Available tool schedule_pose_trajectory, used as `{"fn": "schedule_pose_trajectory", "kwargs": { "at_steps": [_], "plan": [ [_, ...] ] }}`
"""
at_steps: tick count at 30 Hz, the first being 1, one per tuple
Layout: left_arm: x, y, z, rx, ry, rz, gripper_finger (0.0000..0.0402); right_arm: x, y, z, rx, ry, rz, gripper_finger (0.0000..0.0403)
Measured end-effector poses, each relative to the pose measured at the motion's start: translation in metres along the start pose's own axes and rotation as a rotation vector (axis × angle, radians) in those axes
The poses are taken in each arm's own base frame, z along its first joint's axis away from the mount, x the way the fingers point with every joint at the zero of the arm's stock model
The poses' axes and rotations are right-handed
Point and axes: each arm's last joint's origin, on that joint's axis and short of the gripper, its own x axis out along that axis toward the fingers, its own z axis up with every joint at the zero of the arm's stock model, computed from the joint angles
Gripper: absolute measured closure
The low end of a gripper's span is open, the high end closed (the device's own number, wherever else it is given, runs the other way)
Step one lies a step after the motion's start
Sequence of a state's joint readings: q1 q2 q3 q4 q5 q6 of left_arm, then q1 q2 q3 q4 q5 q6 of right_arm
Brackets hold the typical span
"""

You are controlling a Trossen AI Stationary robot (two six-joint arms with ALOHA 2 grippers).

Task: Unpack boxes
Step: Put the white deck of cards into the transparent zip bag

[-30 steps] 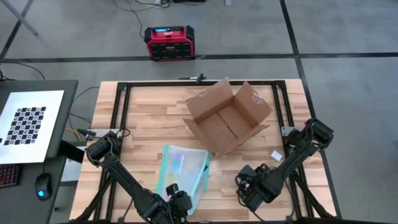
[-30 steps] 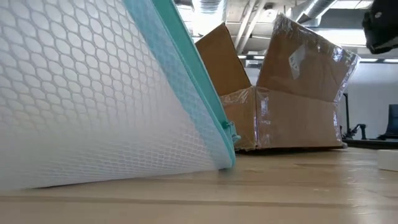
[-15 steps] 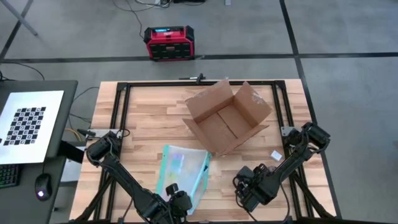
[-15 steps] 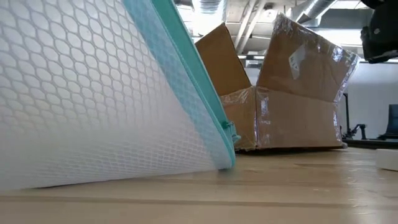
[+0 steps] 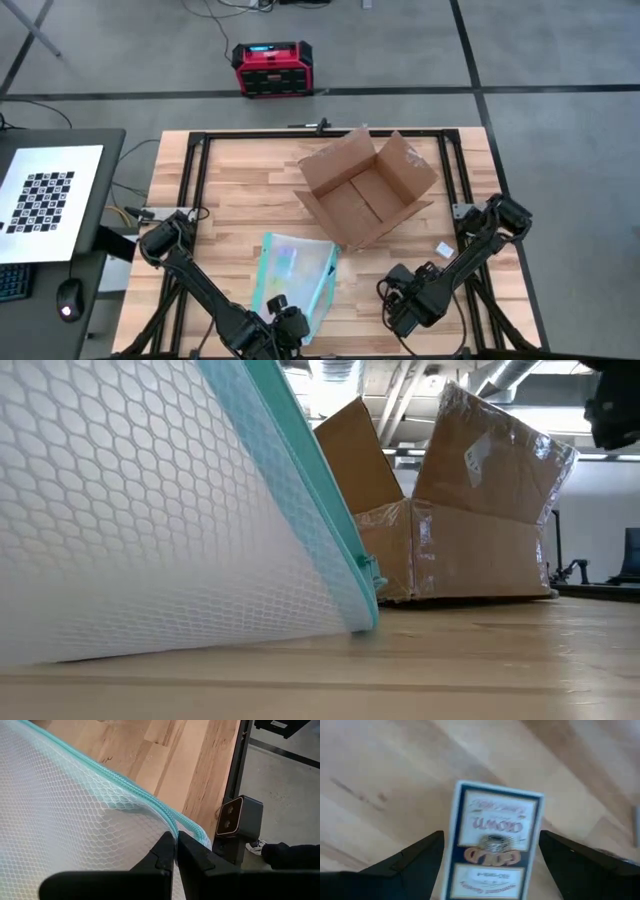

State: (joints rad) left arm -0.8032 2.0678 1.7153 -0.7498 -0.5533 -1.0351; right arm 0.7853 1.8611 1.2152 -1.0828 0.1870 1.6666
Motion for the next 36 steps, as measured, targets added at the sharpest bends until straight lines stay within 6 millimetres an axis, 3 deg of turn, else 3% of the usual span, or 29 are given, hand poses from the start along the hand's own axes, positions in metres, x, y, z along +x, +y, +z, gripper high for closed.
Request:
{"fn": "schedule_pose_trajectory", "kwargs": {
  "at_steps": [6, 20, 26, 36],
  "plan": [
    [0.000, 0.000, 0.000, 0.003, 0.000, 0.000, 0.0402, 0.000, -0.003, -0.002, -0.002, -0.005, -0.011, 0.0085],
    [0.000, 0.000, 0.000, -0.006, 0.000, -0.002, 0.0402, 0.028, -0.014, -0.017, 0.048, -0.023, 0.033, 0.0085],
    [0.000, 0.000, 0.000, -0.007, 0.000, -0.003, 0.0402, 0.008, -0.012, -0.016, 0.069, 0.002, 0.010, 0.0085],
    [0.000, 0.000, 0.000, -0.010, 0.000, -0.003, 0.0402, -0.018, -0.017, -0.013, 0.137, 0.010, 0.138, 0.0085]
  ]
}}
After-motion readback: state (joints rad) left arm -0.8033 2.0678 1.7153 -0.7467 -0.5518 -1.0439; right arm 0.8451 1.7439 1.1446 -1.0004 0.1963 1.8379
